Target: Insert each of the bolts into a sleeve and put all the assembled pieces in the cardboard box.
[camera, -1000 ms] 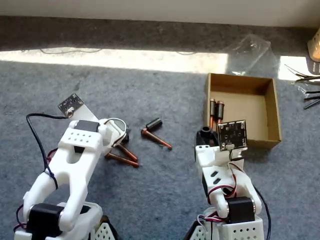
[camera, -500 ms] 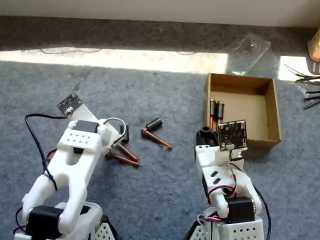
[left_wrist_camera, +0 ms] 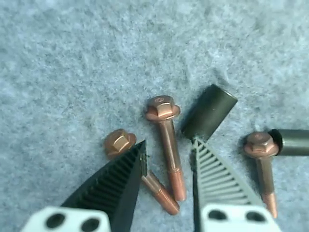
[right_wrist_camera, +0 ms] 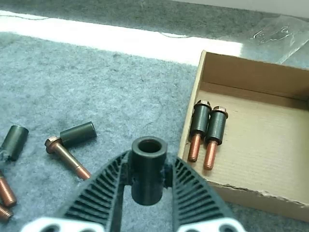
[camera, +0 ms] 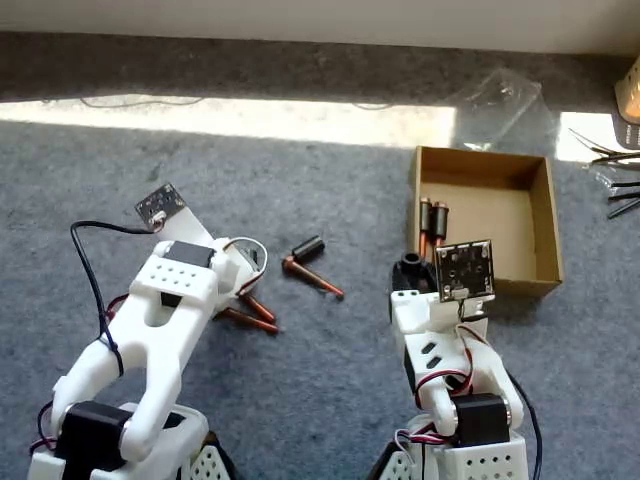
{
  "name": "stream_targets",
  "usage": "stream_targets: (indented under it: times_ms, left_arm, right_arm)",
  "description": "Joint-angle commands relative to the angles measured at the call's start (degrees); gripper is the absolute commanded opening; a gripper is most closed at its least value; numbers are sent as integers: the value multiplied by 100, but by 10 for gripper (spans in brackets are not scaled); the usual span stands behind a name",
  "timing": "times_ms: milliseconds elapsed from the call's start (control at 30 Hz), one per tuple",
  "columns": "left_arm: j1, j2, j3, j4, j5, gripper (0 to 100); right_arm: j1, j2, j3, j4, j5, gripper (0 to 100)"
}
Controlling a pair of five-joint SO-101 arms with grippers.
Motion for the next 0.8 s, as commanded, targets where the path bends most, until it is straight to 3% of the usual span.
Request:
stream_targets:
  times_ms: [0, 467, 767]
  left_arm:
    - [31, -13, -268, -79, 35, 151]
    - [-136, -4, -136, -88, 35, 151]
    - [-145, -4, 189, -545, 26, 150]
  right_arm:
    - [66, -57, -75, -75, -18, 7]
    - [66, -57, -75, -75, -18, 7]
    - [66, -57, -66, -75, -18, 7]
